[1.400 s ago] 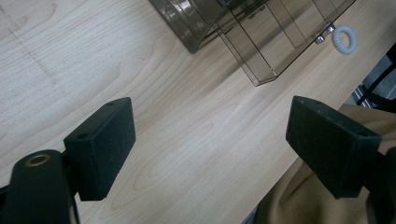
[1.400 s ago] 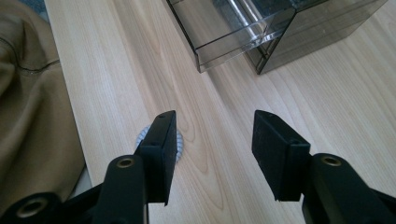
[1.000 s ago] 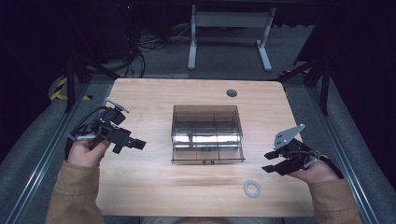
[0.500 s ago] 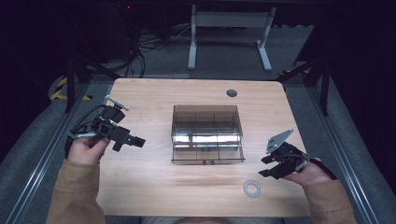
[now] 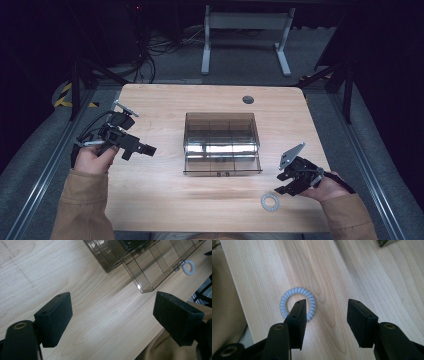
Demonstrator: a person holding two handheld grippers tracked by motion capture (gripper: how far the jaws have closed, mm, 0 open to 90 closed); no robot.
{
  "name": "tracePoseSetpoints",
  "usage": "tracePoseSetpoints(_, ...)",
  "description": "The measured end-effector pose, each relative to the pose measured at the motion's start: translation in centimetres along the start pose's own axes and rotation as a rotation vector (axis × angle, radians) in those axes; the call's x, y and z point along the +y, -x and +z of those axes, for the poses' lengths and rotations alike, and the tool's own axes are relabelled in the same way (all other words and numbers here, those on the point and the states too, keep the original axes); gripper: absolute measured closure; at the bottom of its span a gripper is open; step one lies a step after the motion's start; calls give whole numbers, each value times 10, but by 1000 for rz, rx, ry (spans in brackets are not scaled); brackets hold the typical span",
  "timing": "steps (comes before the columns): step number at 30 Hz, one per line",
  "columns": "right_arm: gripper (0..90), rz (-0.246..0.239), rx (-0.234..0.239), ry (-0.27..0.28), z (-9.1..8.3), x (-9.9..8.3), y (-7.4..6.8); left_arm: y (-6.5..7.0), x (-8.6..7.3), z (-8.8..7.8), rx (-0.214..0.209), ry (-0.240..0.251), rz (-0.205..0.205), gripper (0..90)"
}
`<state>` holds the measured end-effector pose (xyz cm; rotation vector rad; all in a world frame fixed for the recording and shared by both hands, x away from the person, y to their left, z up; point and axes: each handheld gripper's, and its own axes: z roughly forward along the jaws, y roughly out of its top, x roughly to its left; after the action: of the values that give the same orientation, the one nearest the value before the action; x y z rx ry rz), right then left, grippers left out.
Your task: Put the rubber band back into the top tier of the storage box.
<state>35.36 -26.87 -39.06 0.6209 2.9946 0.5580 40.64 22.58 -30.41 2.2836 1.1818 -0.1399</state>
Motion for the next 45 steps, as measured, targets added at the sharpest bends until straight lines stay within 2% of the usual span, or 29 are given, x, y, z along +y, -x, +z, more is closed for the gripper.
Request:
tracePoseSetpoints(7,480,13,13,-33,8,2,0,0,1,0,-5,-3,6,165)
tracePoseSetpoints(9,486,0,9,-44,11,2,0,1,1,0,-3,-3,7,165)
tracePoseSetpoints(21,481,-1,31,-104,24,6,-3,0,1,0,-5,-3,10,165)
tracePoseSetpoints(27,506,-21,36,-117,29,8,-5,0,1,0,-9,-4,10,165)
tracePoseSetpoints(36,550,-53,14,-144,38,9,-9,0,2,1,-8,-9,12,165)
tracePoseSetpoints(41,599,-43,15,-149,41,9,-11,0,2,1,-13,-9,12,165)
tracePoseSetpoints(45,644,-49,-12,-152,44,10,-13,0,2,1,-13,-10,12,165)
